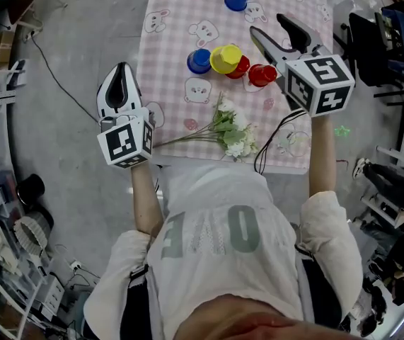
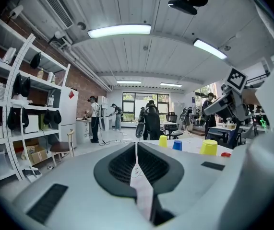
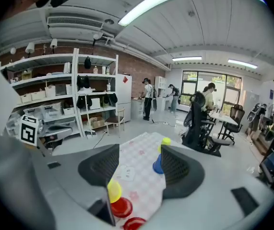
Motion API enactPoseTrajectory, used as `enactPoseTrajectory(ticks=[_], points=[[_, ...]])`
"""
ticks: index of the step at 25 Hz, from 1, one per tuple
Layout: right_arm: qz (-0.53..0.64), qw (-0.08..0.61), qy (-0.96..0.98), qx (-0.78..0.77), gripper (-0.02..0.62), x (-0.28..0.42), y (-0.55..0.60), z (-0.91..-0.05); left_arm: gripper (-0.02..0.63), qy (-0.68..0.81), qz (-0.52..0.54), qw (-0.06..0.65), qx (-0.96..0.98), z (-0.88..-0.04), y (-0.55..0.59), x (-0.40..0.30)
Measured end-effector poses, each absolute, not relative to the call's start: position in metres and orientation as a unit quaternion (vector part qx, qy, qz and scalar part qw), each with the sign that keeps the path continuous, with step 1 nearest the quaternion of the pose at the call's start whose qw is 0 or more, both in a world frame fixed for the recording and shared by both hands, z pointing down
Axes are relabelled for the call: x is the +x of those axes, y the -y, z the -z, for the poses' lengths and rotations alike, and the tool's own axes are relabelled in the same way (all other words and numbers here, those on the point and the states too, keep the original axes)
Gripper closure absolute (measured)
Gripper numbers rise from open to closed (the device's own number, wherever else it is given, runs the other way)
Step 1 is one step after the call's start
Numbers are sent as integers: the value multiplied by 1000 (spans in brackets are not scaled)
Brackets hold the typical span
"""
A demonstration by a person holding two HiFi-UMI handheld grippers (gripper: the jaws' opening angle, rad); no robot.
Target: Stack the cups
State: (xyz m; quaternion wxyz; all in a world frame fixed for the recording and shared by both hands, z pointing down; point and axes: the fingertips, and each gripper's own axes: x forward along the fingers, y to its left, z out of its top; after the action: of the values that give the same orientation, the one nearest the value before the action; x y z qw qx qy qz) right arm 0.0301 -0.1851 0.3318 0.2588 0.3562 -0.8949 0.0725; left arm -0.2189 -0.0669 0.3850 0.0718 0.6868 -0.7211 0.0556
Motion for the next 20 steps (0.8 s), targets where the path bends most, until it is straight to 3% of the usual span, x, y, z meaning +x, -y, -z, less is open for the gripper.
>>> enactPoseTrajectory(ticks=[7,20], points=[[-41,269,892,361,331,34,296,-313,572,716,-75,78,689,-396,70,-216],[-155,356,866,314,330,-19,443,-470,572,717,-151,114,671,-443,102,-226]])
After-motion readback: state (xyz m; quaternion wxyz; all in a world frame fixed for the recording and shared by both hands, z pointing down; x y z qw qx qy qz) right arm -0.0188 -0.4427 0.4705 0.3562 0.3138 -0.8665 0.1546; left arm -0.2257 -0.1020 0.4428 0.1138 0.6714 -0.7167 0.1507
